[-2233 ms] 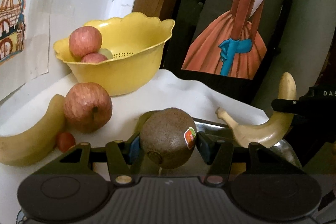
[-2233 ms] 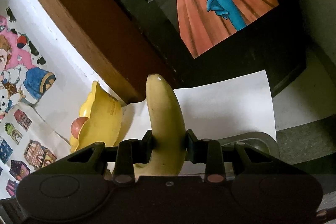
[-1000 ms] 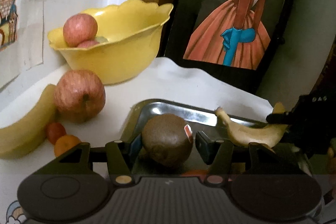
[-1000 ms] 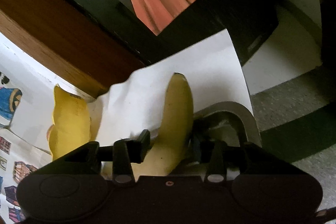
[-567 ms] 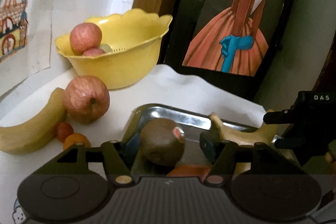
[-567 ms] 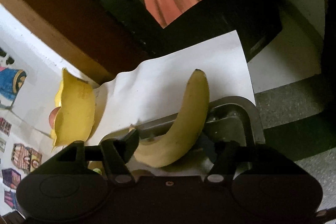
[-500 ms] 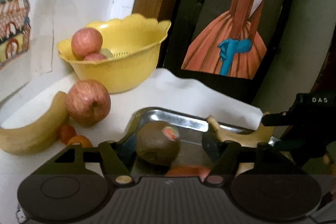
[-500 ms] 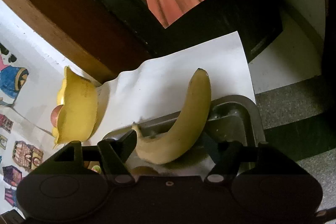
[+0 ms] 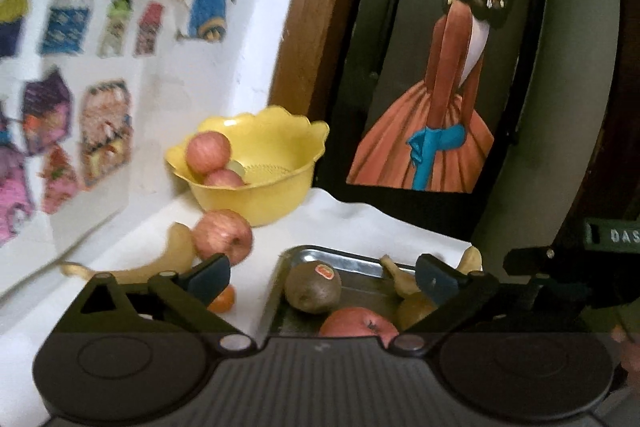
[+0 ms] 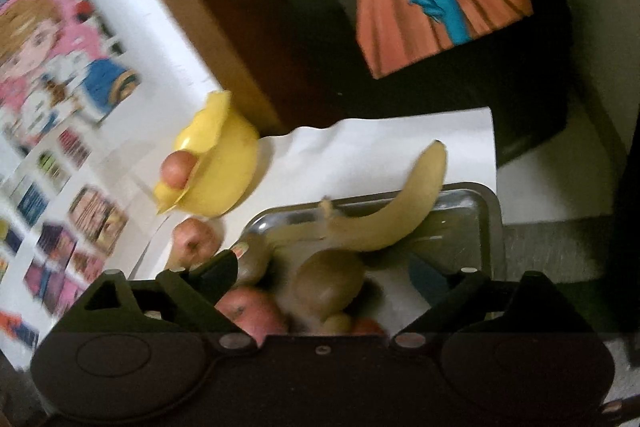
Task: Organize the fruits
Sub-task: 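Open the left tool to drop the kiwi in the tray while the right tool releases the banana, then lift both tools up and away from the metal tray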
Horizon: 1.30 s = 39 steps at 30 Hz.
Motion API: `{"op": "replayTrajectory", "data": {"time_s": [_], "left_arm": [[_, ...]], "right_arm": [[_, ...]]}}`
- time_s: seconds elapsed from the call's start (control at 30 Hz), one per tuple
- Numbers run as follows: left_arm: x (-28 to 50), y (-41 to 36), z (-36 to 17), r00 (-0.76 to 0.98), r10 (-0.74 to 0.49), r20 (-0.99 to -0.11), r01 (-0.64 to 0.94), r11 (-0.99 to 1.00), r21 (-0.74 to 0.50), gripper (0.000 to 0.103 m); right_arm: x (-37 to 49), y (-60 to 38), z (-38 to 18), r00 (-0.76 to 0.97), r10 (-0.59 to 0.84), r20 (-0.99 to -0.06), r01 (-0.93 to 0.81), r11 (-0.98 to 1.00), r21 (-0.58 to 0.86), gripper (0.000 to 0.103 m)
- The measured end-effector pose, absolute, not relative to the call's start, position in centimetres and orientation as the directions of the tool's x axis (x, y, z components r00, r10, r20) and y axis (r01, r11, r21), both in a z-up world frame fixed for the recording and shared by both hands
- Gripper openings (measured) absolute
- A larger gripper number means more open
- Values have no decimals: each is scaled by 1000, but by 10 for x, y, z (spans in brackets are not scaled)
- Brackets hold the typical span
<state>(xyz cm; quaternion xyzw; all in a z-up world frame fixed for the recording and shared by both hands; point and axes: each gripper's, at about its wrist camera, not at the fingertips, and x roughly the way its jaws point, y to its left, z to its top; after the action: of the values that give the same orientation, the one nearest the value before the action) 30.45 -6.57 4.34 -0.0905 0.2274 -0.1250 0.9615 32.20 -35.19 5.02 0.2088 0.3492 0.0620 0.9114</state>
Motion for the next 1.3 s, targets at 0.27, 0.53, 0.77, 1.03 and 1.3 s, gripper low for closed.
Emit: {"op": "replayTrajectory", "data": {"time_s": [0.27,0.53,0.77,1.03,1.3], "left_arm": [[242,-36,64,888,-248,-386,184,963,-196,103],[184,-16,62,891,-237,-387,197,970,-140,103],[156,5,43,872,-225,-435,186,974,-131,103],[133,33,33,872,-205,-444,152,977,-152,103],[128,55,31,879,-147,-453,100,987,-126,103]], "right_arm": [[248,-319,68,783,303,-543,-121,931,345,102],[192,-286,57,790,308,-530,-208,948,241,102],[152,-257,48,800,280,-531,-254,959,125,102],[111,-218,43,797,296,-526,-340,940,14,102],[92,-185,49,811,335,-480,-430,897,-101,102]]}}
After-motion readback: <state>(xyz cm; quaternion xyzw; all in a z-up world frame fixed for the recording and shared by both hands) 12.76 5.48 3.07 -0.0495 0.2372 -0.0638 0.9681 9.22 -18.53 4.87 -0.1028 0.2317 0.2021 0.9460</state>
